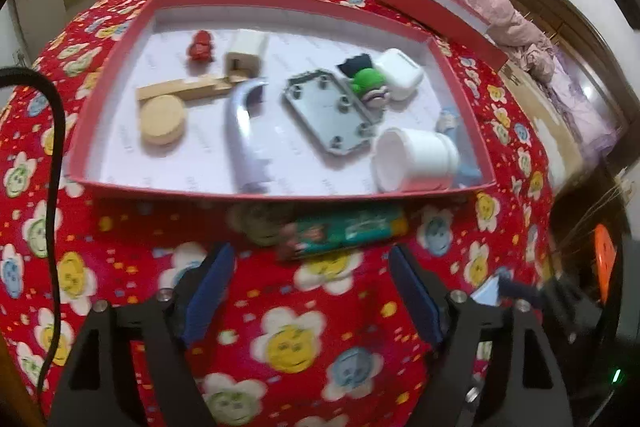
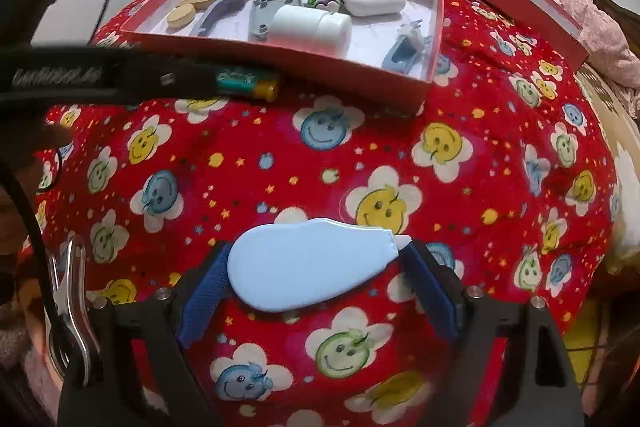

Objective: Organize rigid objects
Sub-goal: 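Grasp the green cartoon-printed tube with the left tool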

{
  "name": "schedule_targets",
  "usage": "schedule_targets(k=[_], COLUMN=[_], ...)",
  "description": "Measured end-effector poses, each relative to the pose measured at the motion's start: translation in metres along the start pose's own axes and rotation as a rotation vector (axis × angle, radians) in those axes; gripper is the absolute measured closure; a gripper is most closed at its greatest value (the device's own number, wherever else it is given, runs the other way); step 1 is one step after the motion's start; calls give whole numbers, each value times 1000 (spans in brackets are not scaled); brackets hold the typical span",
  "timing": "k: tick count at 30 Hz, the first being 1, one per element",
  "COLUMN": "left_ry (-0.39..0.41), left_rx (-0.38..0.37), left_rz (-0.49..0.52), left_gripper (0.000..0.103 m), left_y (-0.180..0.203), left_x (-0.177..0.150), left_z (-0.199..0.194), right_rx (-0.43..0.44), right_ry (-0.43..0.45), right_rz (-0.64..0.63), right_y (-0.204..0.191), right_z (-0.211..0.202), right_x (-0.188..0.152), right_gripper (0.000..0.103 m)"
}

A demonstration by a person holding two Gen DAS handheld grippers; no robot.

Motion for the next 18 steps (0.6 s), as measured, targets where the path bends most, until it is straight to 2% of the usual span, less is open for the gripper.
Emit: schedule_targets(k=[6,14,18], left_ry=[-4,-13,-35], left_rx=[12,95,156], left_rz=[21,16,47], left_gripper=[12,7,7], left_y=[18,22,26], left_x=[7,12,12], left_z=[11,21,26], right_rx=[7,20,29], right_ry=[20,48,58], right_rz=[1,0,4], right_y=[-1,-1,-2], right_z=[0,-2,-4], right_x=[-1,-5,-6], right_gripper=[16,15,15])
Point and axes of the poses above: each gripper's, at about its wrist camera, not at the fingertips, and z roughly the way its jaws point, y to its right, x to its top, the point moved 8 cm from there along z, roughly the way its jaws point, and after that the axes turned 14 degrees about z, right-handed, at the moved point
